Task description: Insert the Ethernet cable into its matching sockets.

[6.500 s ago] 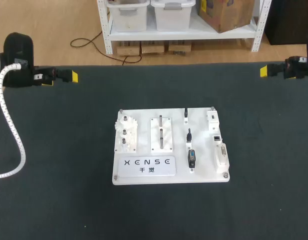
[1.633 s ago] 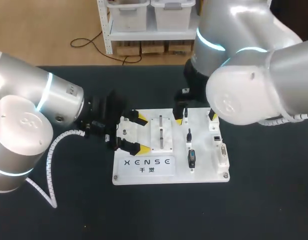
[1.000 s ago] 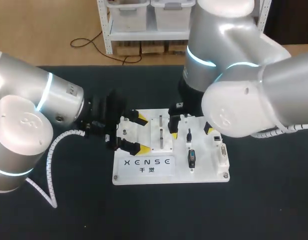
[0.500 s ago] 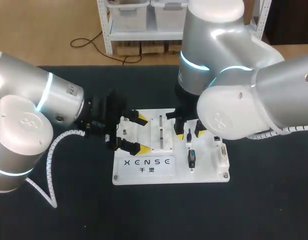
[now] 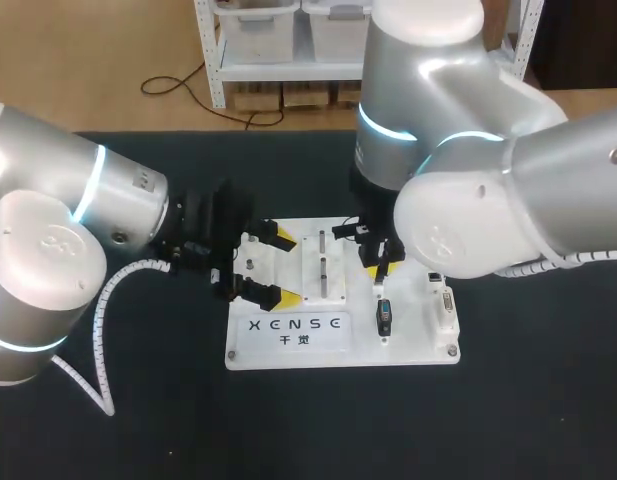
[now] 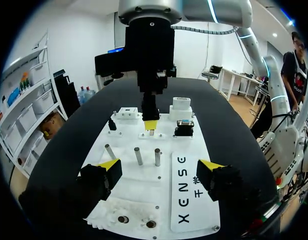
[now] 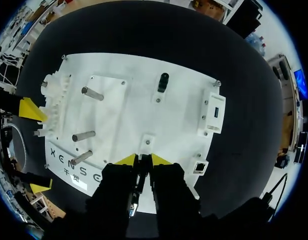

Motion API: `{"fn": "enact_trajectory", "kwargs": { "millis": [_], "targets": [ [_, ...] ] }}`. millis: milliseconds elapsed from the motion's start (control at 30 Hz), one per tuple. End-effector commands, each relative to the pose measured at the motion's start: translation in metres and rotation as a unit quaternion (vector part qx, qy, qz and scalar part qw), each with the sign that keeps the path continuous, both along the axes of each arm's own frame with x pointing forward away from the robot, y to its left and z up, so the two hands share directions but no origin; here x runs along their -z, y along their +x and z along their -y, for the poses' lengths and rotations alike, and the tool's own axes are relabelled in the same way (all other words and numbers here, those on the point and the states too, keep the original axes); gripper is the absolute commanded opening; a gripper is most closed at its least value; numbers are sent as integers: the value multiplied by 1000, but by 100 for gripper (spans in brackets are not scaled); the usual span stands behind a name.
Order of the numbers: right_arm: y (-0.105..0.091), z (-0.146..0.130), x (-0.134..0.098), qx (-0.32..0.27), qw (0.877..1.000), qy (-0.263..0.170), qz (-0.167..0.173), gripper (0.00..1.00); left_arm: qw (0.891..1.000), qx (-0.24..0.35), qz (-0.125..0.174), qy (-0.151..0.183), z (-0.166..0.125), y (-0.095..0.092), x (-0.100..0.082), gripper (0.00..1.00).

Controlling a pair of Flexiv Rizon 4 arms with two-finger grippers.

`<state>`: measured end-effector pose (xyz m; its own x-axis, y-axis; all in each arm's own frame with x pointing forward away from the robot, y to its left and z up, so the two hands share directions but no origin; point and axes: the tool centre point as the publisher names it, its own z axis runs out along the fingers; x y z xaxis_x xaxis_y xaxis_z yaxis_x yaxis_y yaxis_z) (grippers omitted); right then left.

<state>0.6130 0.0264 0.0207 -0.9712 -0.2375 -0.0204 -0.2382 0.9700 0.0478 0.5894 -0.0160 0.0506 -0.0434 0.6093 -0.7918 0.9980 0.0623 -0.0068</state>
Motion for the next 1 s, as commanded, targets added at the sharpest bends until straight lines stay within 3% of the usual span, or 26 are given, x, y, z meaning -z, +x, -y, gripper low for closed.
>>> {"fn": "enact_trajectory", "kwargs": {
  "millis": [33,533,1000],
  "targets": [
    [0,4,-8,1,1000,-2,4,0,1000,1,2,-3,-1,0,2,100],
    [5,43,-35,26,1000,-17,5,0,1000,1,2,-3,-1,0,2,100],
    [7,68,-30,47,999,-28,-1,0,1000,1,2,-3,-1,0,2,100]
  ]
}}
